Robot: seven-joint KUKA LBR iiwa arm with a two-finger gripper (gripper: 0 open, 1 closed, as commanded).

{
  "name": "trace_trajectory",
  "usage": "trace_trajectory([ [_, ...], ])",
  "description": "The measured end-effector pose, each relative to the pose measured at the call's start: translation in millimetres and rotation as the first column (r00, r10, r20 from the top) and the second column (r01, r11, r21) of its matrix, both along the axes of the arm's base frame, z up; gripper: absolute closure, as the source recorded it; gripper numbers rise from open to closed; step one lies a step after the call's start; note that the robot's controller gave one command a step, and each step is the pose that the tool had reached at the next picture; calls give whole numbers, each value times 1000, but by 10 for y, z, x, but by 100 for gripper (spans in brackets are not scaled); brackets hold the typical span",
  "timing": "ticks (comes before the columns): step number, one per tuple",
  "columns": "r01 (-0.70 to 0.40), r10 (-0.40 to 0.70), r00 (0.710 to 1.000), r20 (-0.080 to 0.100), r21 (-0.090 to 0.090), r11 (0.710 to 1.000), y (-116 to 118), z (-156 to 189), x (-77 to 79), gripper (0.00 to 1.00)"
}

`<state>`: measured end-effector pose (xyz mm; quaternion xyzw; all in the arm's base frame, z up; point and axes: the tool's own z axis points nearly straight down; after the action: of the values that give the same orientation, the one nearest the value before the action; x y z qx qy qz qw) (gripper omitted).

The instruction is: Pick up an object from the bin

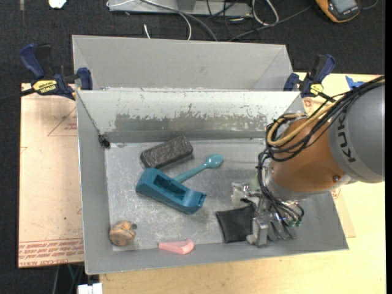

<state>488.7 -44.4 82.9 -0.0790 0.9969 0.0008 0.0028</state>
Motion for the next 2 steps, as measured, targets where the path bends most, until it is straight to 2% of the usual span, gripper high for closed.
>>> trace_trajectory([
  [1, -70, 70, 998, 9, -3, 998, -300, -133, 274, 0],
  [2, 15, -15, 1000, -1, 4, 1000, -26, -77, 60, 100],
])
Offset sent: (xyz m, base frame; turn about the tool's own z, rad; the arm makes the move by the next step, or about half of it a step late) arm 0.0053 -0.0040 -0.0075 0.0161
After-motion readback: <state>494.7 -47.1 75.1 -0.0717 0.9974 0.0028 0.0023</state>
